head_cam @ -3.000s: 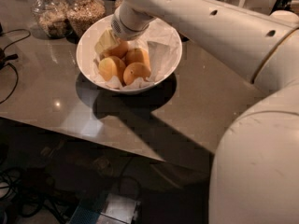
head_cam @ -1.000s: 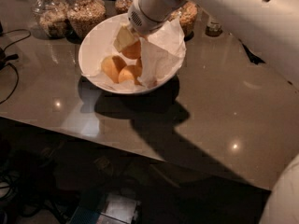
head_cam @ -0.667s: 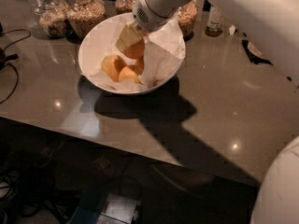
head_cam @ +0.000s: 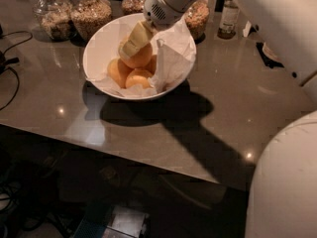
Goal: Pick orange from white bowl
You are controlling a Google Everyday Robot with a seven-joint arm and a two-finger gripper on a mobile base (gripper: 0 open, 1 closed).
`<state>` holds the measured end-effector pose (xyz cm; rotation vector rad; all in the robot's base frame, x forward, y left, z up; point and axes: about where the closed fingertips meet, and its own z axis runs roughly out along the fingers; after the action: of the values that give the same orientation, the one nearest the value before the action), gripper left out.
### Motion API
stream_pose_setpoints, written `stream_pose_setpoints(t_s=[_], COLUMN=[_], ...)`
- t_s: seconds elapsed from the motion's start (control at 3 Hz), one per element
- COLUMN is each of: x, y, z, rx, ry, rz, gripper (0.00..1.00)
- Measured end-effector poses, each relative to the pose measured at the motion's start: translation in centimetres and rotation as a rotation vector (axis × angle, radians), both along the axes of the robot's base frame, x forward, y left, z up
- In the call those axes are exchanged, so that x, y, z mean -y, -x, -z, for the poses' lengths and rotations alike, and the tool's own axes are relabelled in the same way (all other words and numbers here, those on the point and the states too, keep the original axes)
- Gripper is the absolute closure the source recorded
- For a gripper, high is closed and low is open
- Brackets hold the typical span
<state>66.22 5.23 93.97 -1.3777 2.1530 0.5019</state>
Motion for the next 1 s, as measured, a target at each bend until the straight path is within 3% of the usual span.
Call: stream_pose_setpoints(t_s=[0.33, 0.67, 1.0], x=[0.1, 0.7, 2.4], y=[0.5, 0.9, 1.1], z=[0.0, 0.0, -1.2], rx=[-0.014, -0.025, 0.002], ry=[0.016, 0.039, 0.105], rz=[-0.109, -0.157, -0.079], gripper=[0.00, 0.00, 0.00])
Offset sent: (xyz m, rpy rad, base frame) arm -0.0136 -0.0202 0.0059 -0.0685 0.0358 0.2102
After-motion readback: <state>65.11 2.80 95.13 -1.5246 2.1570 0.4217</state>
